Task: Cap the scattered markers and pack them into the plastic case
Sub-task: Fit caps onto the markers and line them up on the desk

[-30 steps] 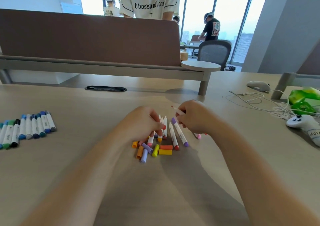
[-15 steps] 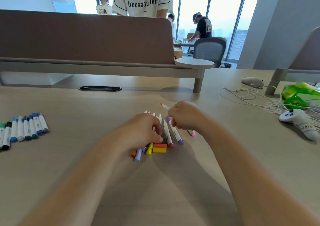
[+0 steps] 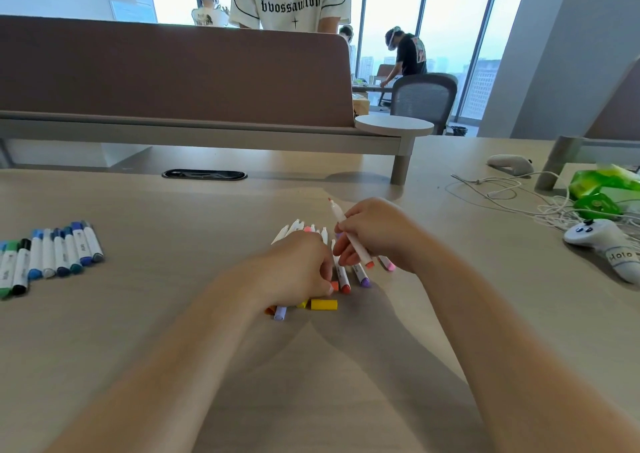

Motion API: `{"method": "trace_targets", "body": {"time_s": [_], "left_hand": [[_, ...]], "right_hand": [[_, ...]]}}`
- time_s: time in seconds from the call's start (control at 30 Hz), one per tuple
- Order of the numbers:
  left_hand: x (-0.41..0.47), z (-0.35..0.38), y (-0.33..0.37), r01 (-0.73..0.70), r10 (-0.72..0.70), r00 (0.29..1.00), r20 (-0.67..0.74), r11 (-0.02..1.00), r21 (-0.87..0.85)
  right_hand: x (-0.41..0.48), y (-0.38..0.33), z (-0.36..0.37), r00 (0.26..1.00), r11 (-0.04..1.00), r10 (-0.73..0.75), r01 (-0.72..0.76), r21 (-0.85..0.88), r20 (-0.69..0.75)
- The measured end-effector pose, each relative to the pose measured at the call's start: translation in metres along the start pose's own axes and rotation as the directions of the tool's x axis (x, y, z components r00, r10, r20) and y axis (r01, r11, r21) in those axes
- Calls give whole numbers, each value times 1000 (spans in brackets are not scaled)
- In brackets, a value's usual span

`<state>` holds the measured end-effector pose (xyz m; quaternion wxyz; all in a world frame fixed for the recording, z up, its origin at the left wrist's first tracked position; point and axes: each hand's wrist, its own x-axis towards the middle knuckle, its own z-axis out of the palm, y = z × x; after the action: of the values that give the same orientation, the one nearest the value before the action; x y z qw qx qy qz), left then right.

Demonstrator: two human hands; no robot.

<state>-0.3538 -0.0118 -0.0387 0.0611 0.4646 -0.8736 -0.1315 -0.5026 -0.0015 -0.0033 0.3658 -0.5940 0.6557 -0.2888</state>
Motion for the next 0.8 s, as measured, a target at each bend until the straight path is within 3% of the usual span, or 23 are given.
{"method": "trace_targets", "body": {"time_s": [0.1, 0.2, 0.3, 0.8], "left_hand": [[-4, -12, -3, -1, -22, 989, -143, 987, -162], [-3, -21, -17, 67, -170, 942, -289, 940, -333], [0, -21, -29, 100, -280, 913, -297, 859, -502], [1, -21, -32, 90, -298, 880, -370, 869, -487]], "right_hand": [[-4, -4, -2, 998, 992, -57, 59, -111, 25], [-1, 1, -3, 994, 985, -106, 102, -140, -19], [0, 2, 0, 984, 960, -179, 176, -217, 9], [4, 5, 3, 981, 917, -191, 193, -349, 41]]}}
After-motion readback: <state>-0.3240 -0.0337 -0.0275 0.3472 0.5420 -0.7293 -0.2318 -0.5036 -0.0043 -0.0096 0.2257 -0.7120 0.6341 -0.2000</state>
